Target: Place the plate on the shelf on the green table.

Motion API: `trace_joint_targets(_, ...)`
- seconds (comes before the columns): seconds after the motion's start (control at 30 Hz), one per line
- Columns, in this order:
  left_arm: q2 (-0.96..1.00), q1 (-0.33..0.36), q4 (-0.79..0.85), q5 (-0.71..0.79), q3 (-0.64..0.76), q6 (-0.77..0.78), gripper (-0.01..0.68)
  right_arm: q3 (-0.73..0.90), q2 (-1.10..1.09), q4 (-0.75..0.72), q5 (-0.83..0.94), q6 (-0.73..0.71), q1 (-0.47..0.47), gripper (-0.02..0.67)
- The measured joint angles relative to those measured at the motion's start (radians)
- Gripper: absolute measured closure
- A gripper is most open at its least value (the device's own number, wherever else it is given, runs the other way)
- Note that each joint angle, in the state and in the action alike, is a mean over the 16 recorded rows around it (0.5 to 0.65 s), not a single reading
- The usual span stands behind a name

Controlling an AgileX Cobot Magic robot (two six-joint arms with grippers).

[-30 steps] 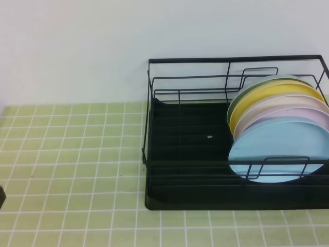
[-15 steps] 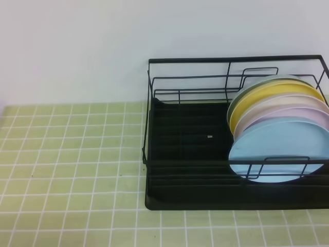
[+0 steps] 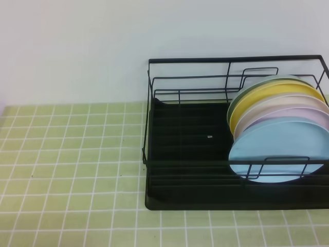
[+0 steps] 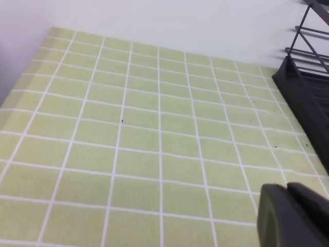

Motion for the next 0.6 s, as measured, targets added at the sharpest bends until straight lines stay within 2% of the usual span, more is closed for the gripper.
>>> trace_joint_targets(0.6,0.000,0.000,0.000,0.000,0.000,0.000,0.673,0.000,0.000,0.006,-0.010,-0.003,0.000,0.652)
